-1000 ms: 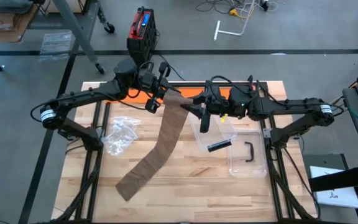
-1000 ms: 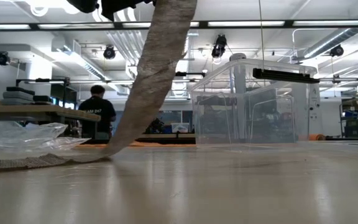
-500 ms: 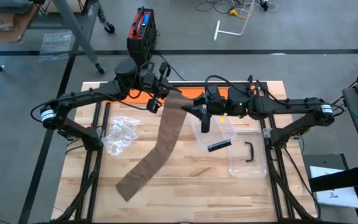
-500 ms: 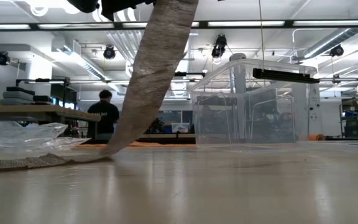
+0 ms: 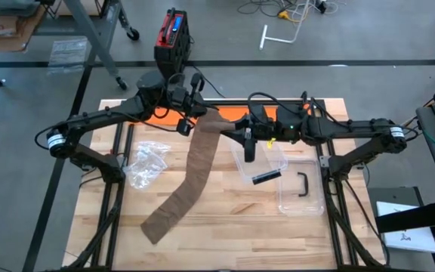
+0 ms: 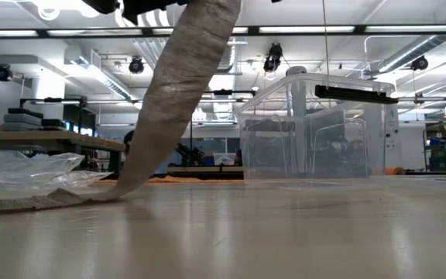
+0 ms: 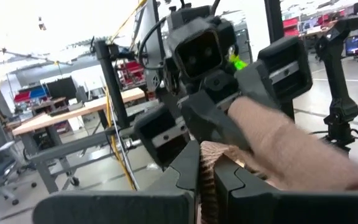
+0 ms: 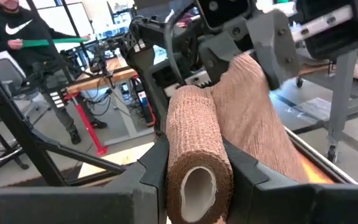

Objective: Roll bandage
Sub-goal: Roll the brown bandage

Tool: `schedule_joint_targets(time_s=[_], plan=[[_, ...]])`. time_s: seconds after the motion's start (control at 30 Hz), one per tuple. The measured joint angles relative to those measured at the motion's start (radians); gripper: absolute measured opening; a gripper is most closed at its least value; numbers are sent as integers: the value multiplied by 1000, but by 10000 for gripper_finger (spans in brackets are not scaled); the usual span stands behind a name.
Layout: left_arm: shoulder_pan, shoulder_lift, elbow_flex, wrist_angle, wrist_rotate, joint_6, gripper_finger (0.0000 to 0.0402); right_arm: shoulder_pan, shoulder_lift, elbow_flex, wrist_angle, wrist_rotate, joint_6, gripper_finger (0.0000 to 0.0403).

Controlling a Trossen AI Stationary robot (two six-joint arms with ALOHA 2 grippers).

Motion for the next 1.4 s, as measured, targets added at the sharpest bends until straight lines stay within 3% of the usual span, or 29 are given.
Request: schedule_joint_targets(time_s=[0.33, 0.53, 0.77, 0.93, 1.1, 1.3, 1.4], plan=[[3, -15, -31, -49, -2, 65, 13, 0, -5, -1, 48, 6, -61, 91], [3, -30, -31, -78, -1, 118, 67, 0, -11, 38, 35, 31, -98, 91], [-5, -35, -32, -56, 77, 120, 144, -2, -12, 49, 18, 46, -111, 90], [-35, -35, -32, -13, 83, 117, 172, -2, -5, 49, 15, 45, -113, 91], [-44, -34, -32, 17, 39, 96, 144, -2, -4, 50, 23, 51, -113, 91], [-45, -28, -33, 40, 10, 87, 20, -3, -3, 50, 22, 49, -101, 91], [-44, -28, -33, 52, -17, 64, 8, -3, 0, 49, 6, 16, -75, 89]])
